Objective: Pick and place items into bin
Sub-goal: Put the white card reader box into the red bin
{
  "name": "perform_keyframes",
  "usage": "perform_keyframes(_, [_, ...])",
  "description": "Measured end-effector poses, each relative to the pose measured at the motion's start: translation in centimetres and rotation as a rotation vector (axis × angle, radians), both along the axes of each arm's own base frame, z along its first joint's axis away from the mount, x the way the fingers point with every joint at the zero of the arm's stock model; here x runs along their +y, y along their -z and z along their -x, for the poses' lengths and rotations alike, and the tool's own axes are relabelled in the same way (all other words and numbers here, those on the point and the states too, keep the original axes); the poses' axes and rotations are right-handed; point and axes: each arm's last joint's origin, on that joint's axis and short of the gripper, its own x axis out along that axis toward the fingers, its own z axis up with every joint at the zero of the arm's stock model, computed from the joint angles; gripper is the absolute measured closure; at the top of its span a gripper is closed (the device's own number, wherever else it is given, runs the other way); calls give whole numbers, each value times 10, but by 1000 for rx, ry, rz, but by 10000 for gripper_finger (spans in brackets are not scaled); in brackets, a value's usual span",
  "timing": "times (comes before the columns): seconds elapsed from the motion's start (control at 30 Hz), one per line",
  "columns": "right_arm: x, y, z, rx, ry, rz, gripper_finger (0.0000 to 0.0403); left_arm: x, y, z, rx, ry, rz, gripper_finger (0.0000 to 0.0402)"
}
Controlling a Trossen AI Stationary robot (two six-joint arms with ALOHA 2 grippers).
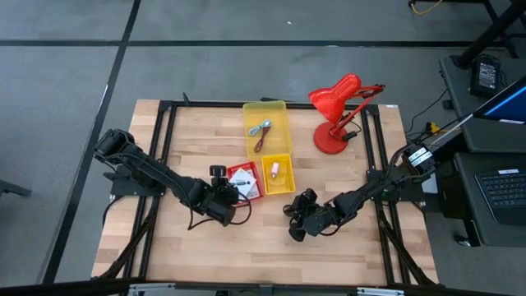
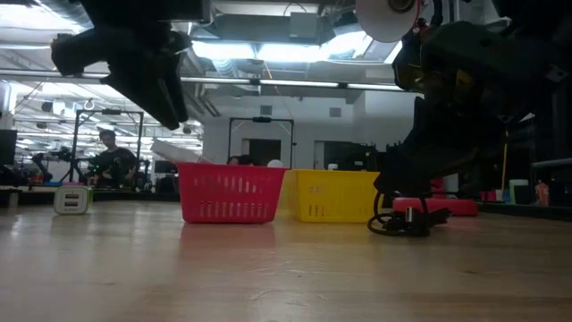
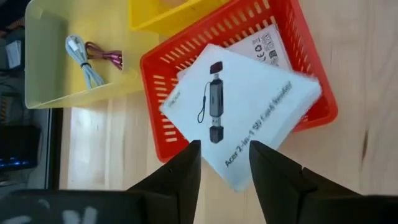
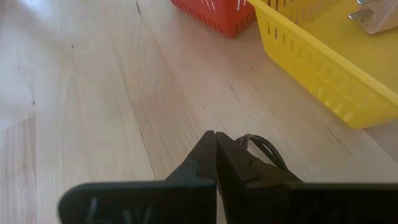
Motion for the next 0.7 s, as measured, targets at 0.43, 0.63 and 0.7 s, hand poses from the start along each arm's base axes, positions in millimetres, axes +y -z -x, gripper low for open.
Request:
perform_keyframes(0.43, [0, 0, 0, 0, -1, 0, 403, -4, 0, 5, 38, 42, -33, 287])
perform_keyframes(0.63, [0, 0, 0, 0, -1, 0, 403, 0, 1, 12, 98, 1, -53, 331])
perform_keyframes(0.7, [0, 0, 0, 0, 0, 0, 403, 0, 1, 13, 103, -4, -55, 354])
